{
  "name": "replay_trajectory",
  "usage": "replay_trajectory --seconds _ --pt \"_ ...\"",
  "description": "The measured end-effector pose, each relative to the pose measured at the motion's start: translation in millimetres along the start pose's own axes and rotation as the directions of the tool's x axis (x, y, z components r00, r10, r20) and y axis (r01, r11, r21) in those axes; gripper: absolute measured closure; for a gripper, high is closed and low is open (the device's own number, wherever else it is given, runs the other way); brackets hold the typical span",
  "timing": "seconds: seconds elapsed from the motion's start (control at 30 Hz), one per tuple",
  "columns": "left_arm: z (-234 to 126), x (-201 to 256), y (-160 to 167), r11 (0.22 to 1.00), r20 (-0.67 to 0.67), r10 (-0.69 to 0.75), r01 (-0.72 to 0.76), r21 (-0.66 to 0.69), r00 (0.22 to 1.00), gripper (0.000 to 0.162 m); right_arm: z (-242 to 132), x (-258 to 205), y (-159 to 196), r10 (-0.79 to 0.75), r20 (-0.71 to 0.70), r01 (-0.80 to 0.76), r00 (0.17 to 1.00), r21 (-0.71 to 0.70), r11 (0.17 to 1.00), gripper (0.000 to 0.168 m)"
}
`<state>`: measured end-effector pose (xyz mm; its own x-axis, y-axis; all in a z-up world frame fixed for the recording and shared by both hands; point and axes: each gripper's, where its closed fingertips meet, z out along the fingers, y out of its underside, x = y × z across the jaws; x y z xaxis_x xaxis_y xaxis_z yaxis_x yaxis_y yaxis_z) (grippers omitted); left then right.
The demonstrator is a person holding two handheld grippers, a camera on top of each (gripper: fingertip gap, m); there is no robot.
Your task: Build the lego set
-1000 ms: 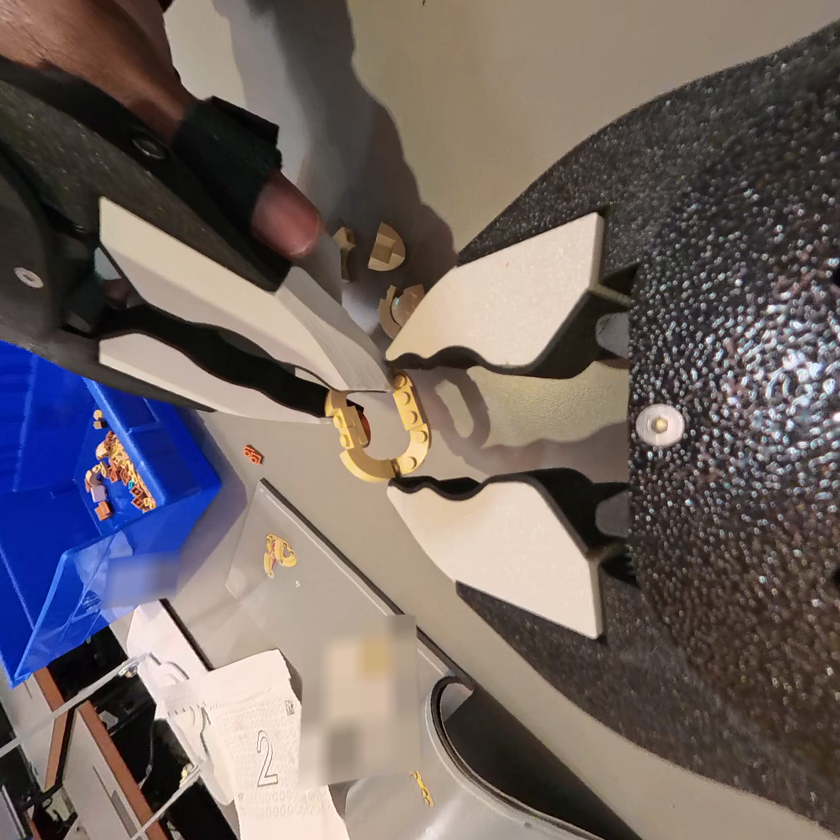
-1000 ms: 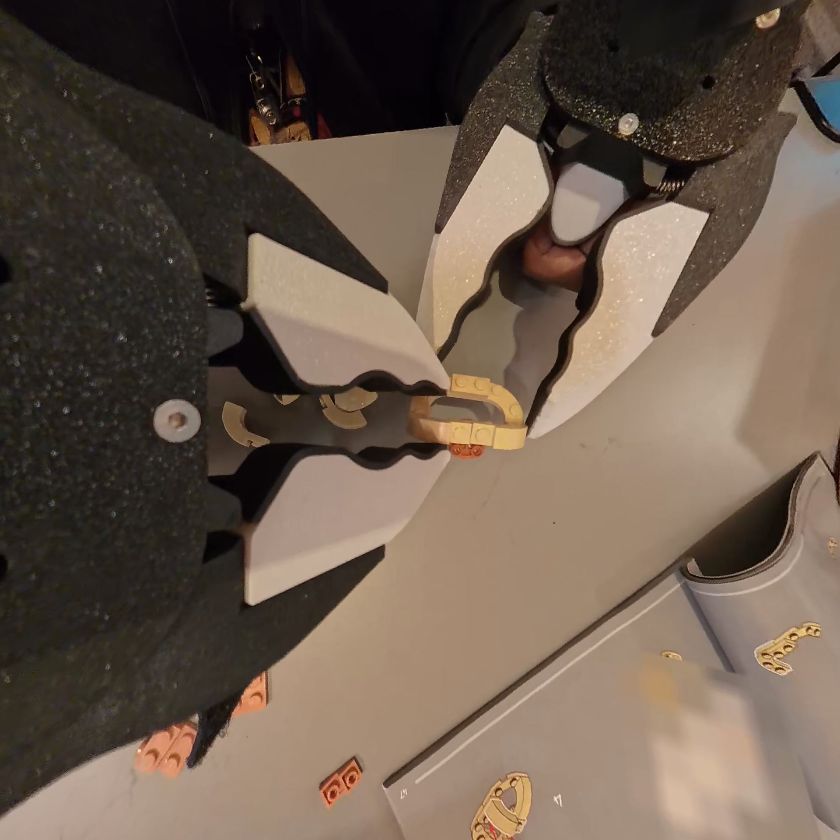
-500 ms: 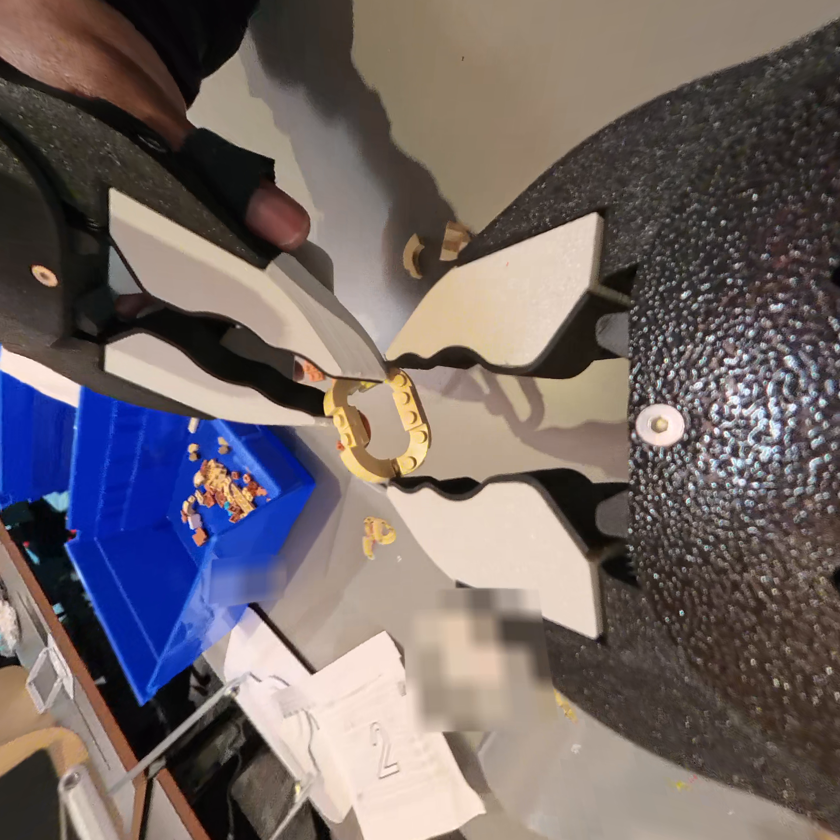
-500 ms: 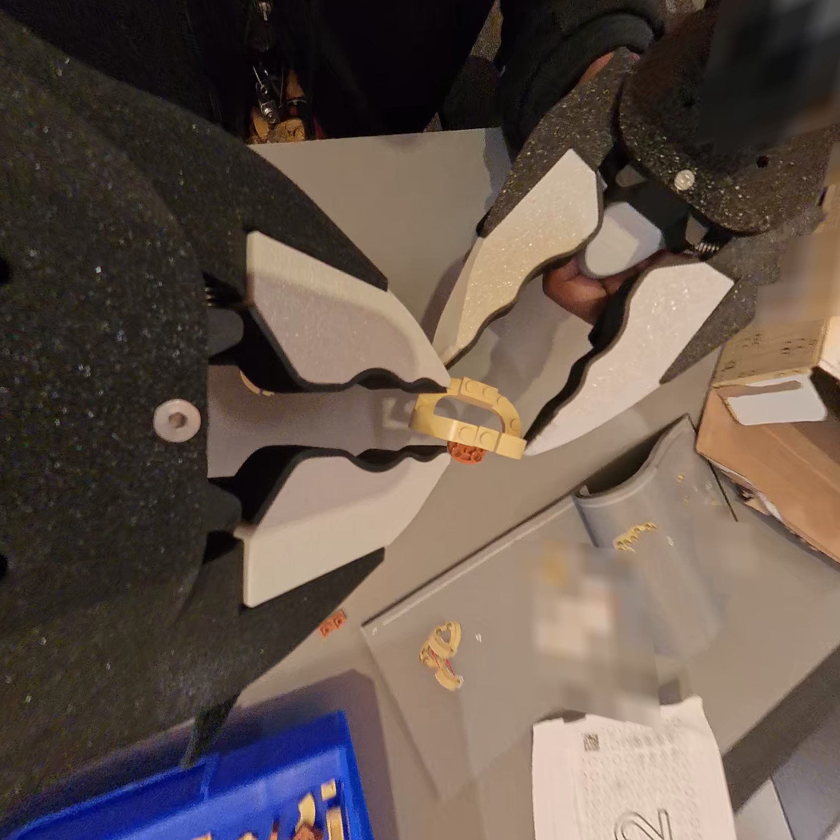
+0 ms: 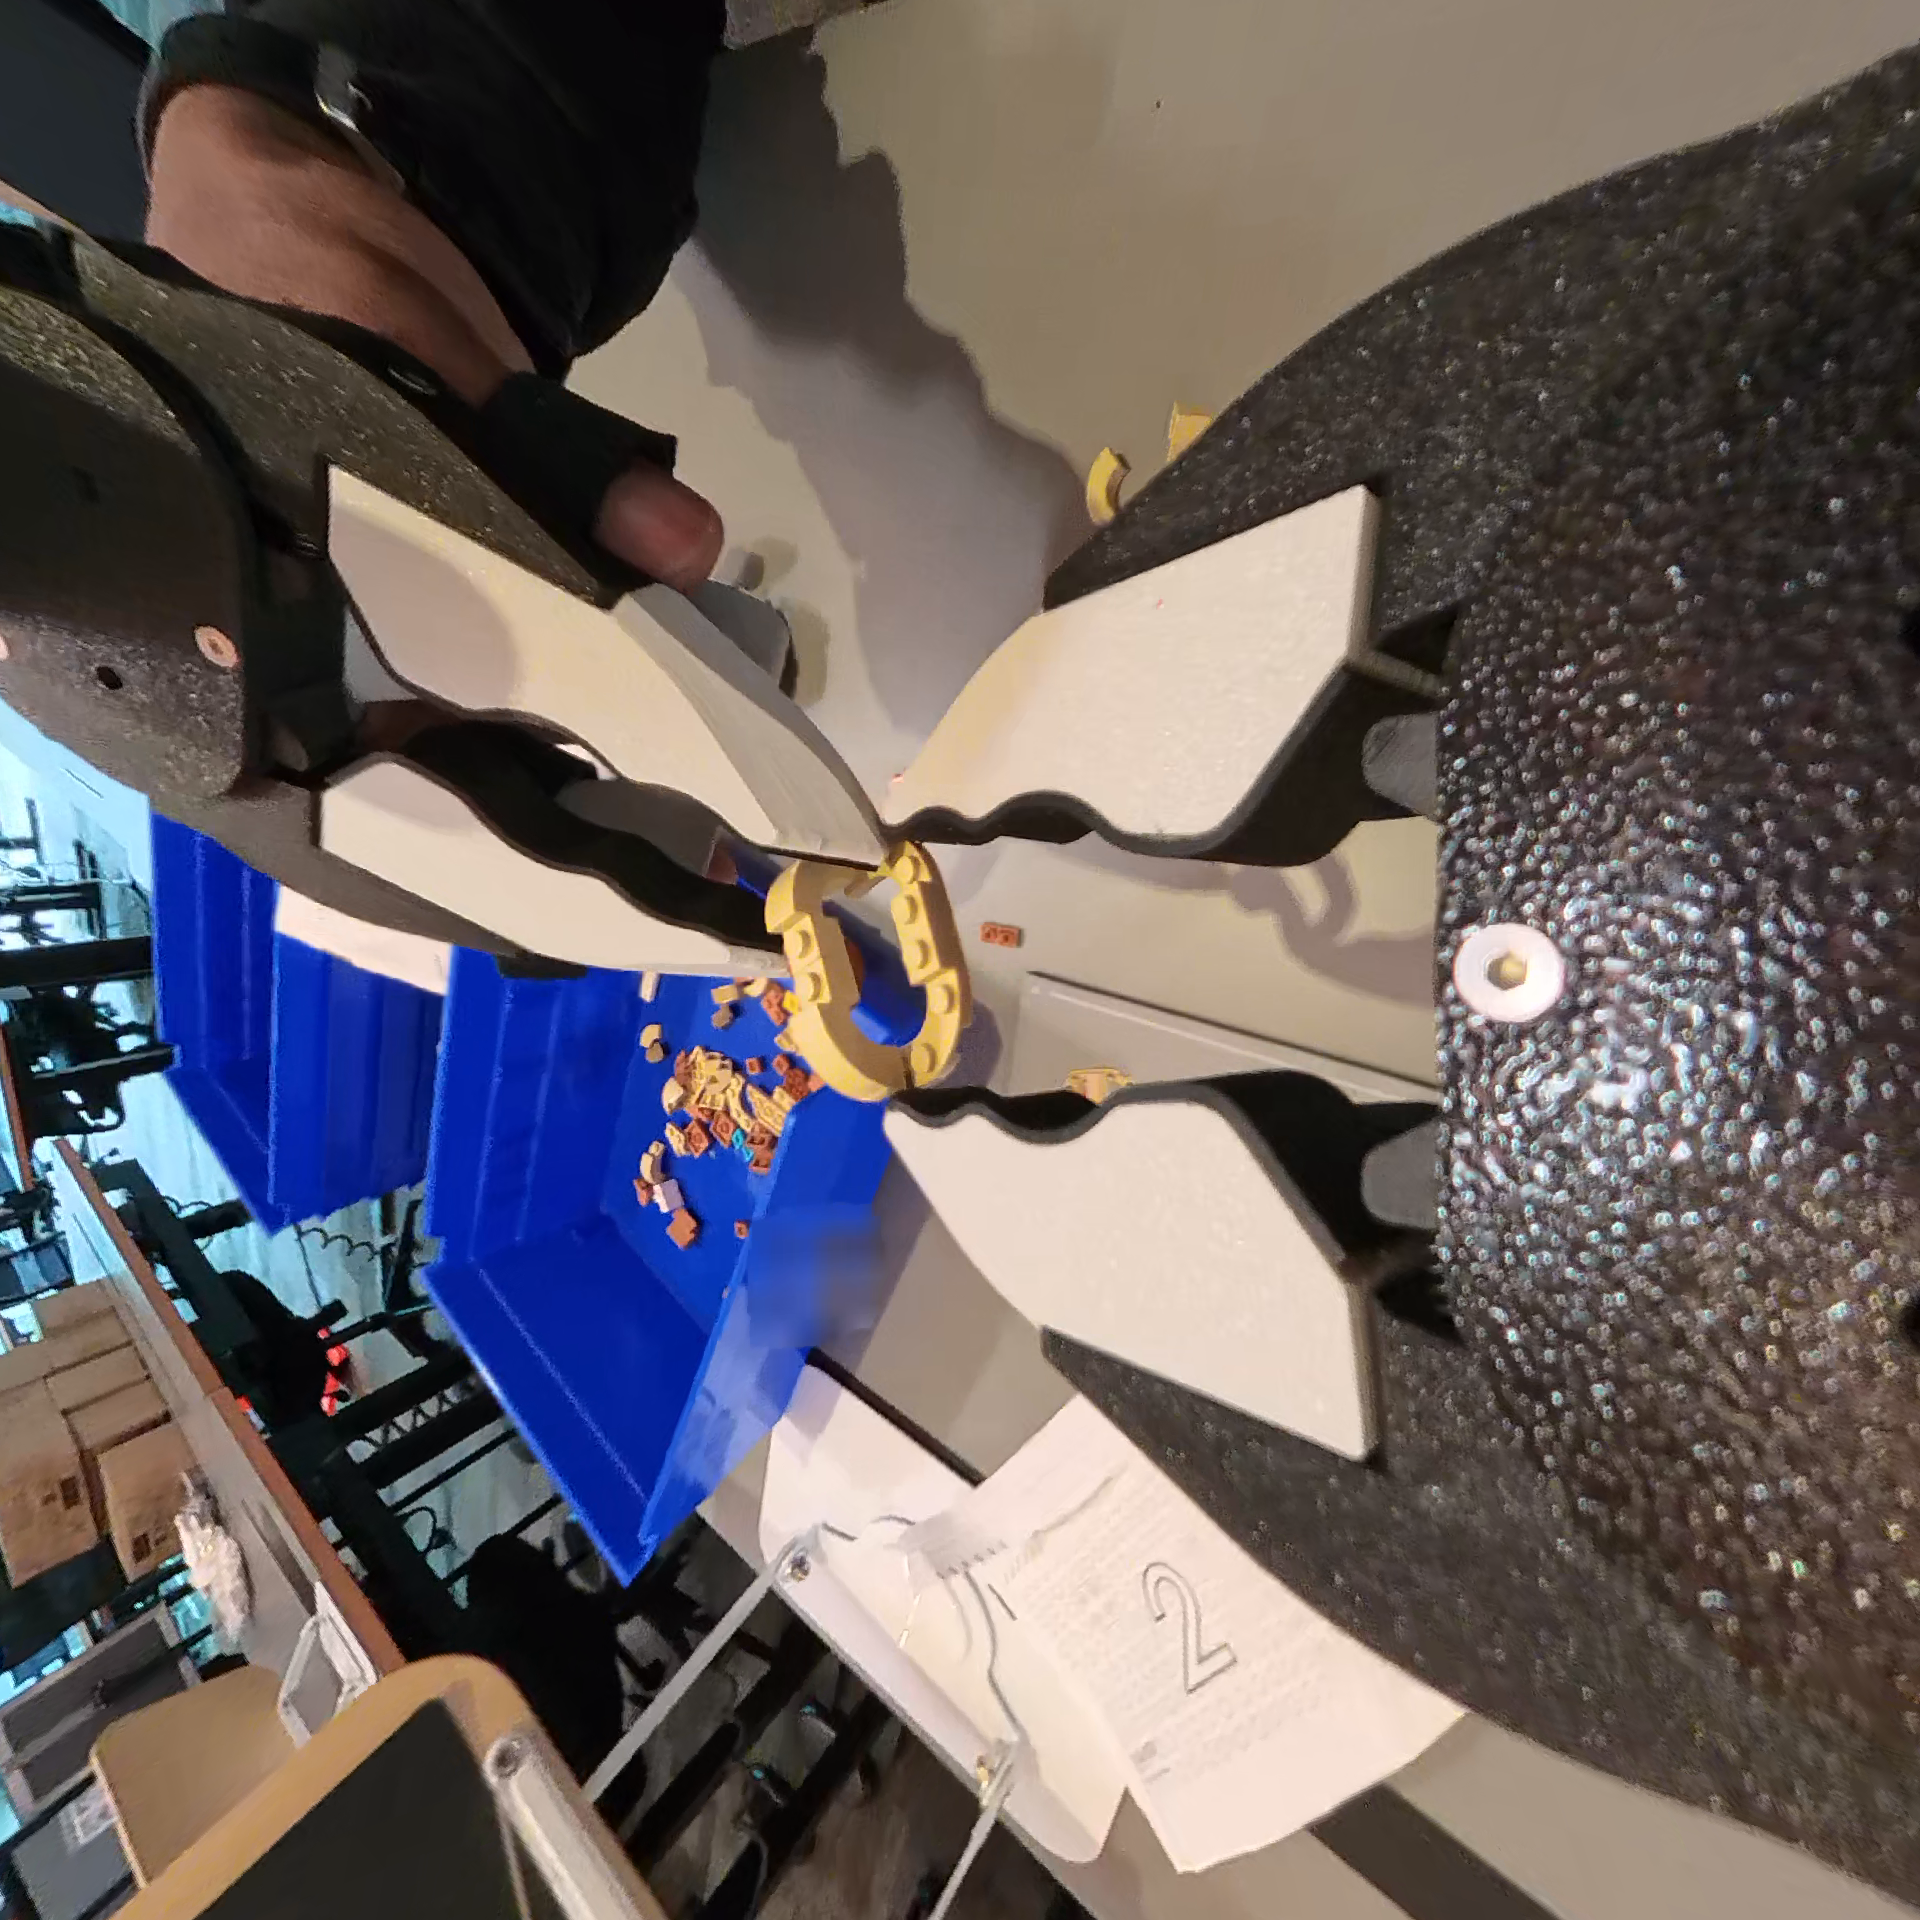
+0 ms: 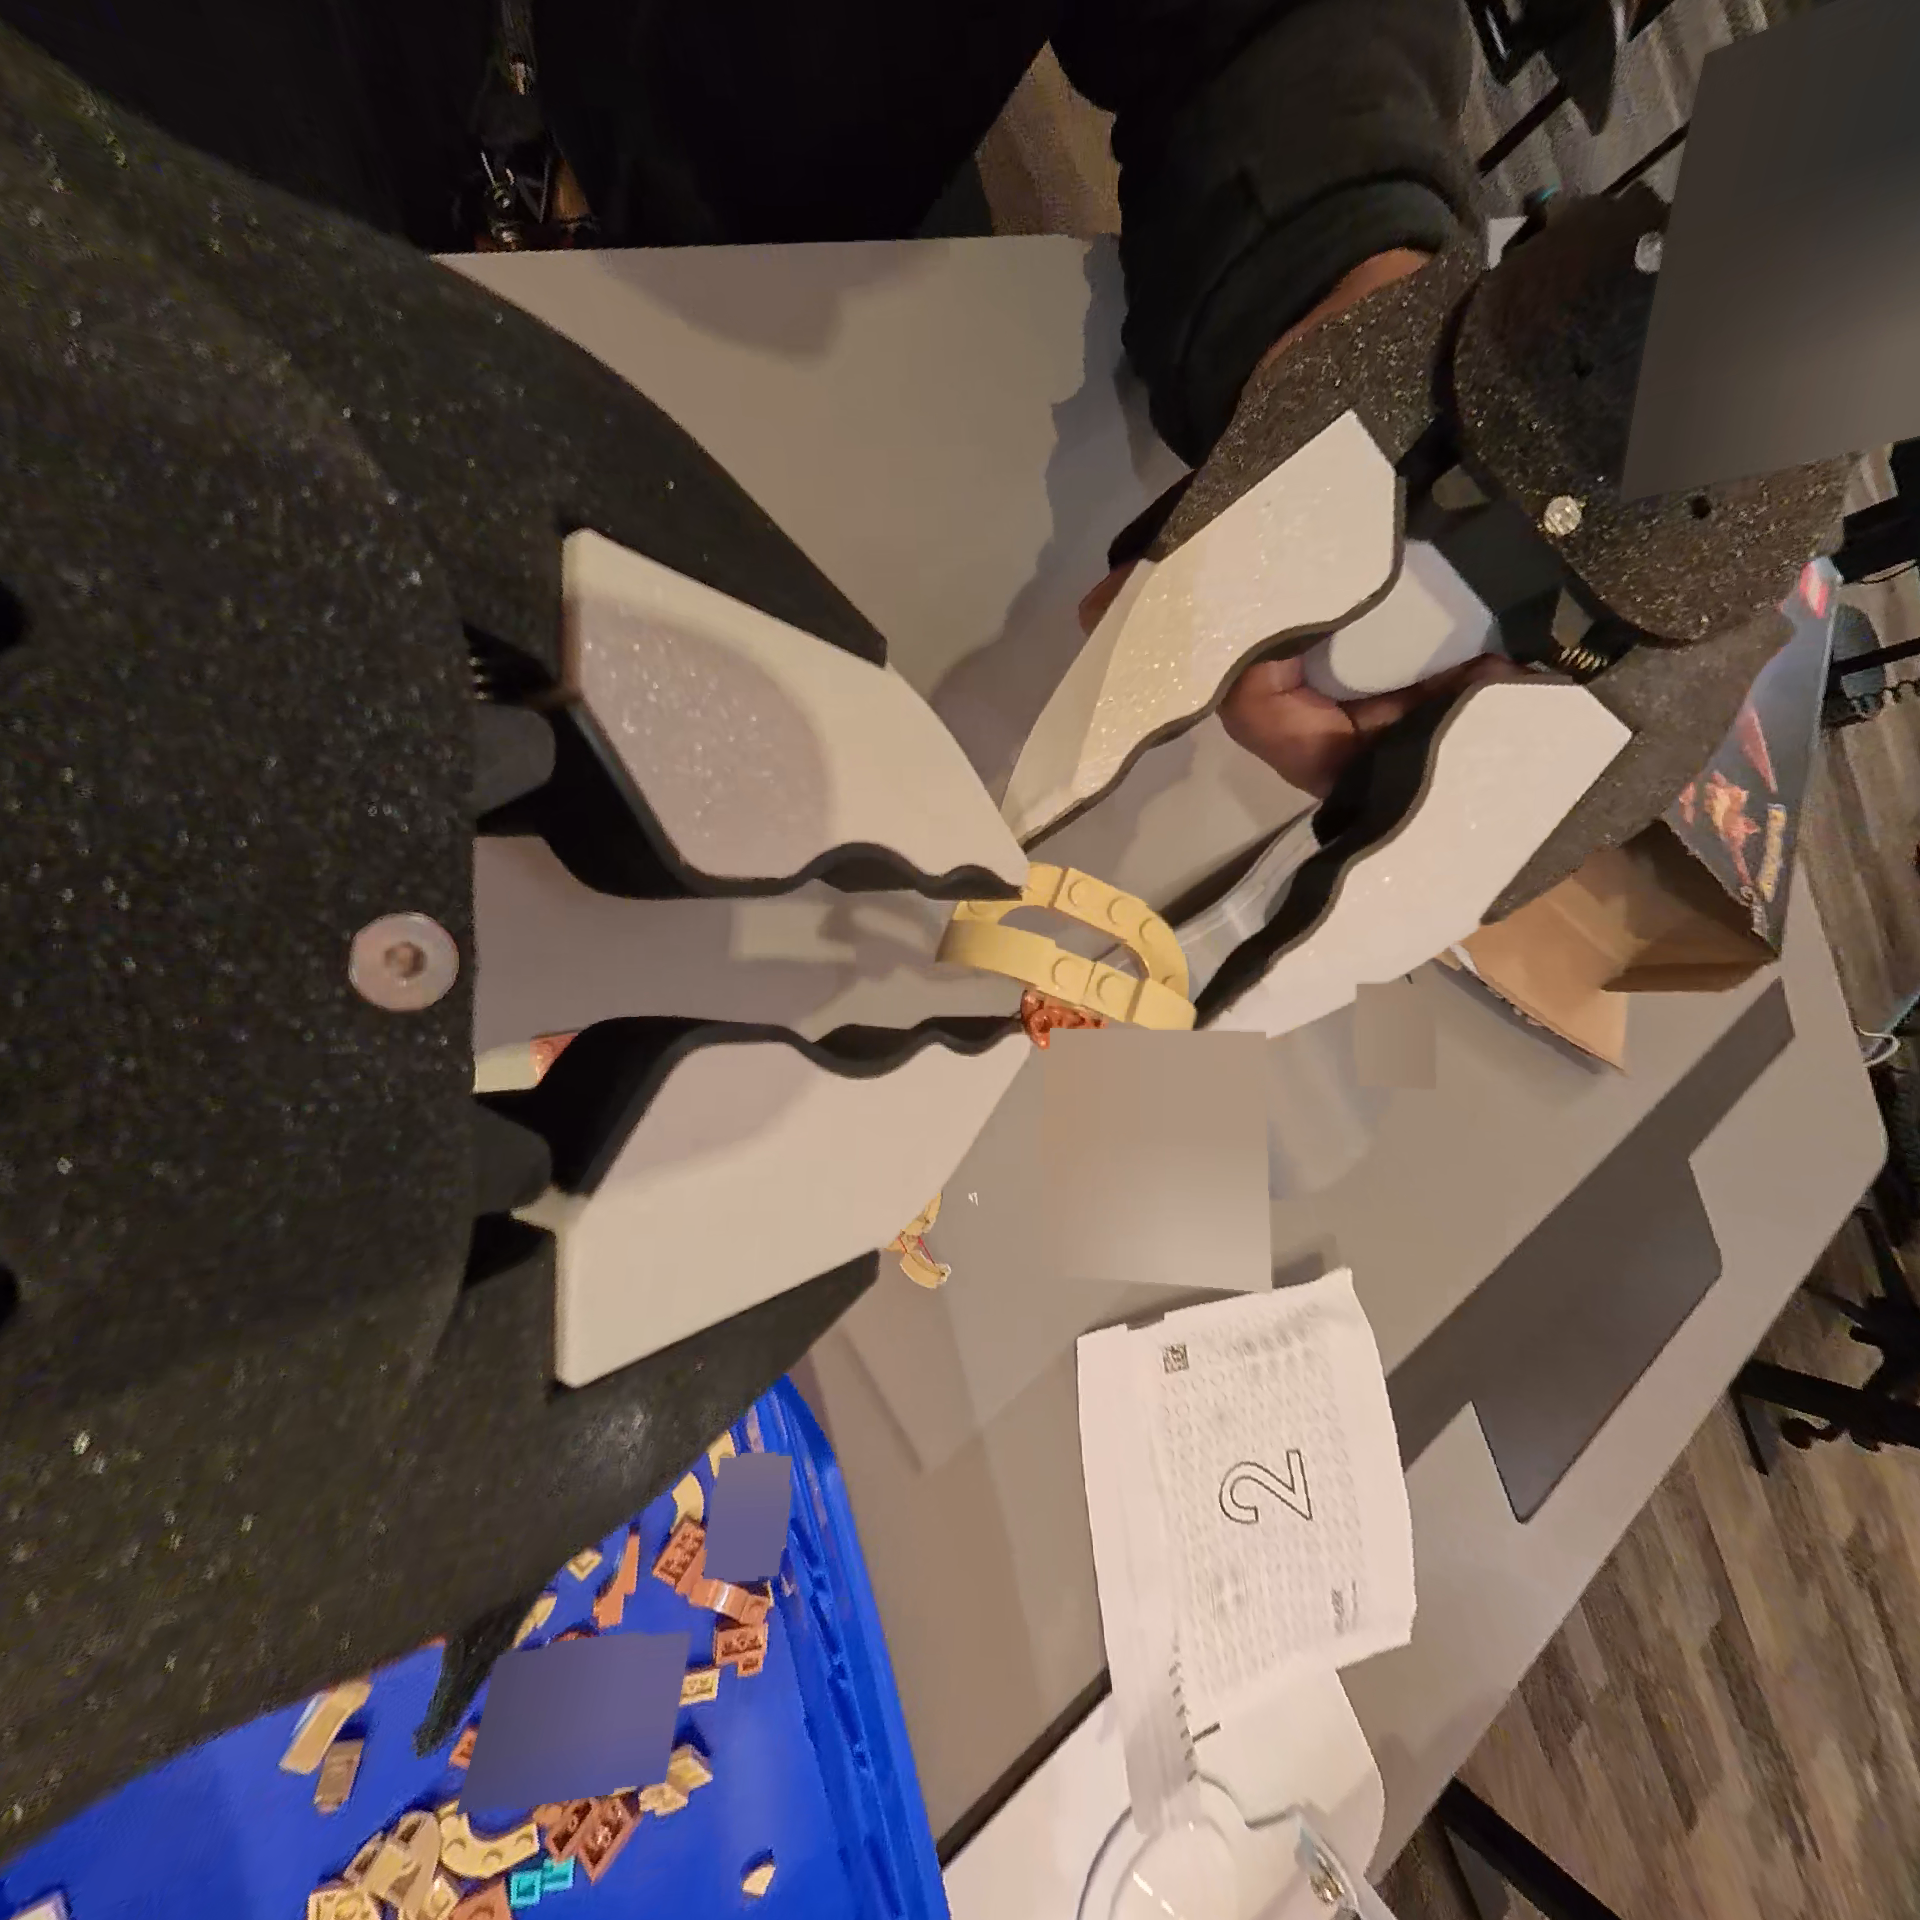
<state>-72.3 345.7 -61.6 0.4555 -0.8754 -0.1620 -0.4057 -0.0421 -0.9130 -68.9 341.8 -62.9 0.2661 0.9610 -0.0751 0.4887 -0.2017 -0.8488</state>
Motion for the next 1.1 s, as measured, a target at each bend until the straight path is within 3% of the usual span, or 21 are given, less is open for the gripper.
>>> replay_trajectory --seconds 0.27,1.1 --pt "1.7 -5.8 -22.7 0.994 -0.052 -0.001 0.007 0.105 0.999 0.118 -15.9 6.8 -16.1 -0.007 -0.018 0.008 1.000 0.053 0.999 0.147" --pt "-1.5 -1.3 -31.6 0.979 -0.090 -0.022 0.040 0.198 0.996 0.118 -24.0 1.0 -22.7 0.001 0.019 -0.003 1.000 0.099 0.995 0.145"
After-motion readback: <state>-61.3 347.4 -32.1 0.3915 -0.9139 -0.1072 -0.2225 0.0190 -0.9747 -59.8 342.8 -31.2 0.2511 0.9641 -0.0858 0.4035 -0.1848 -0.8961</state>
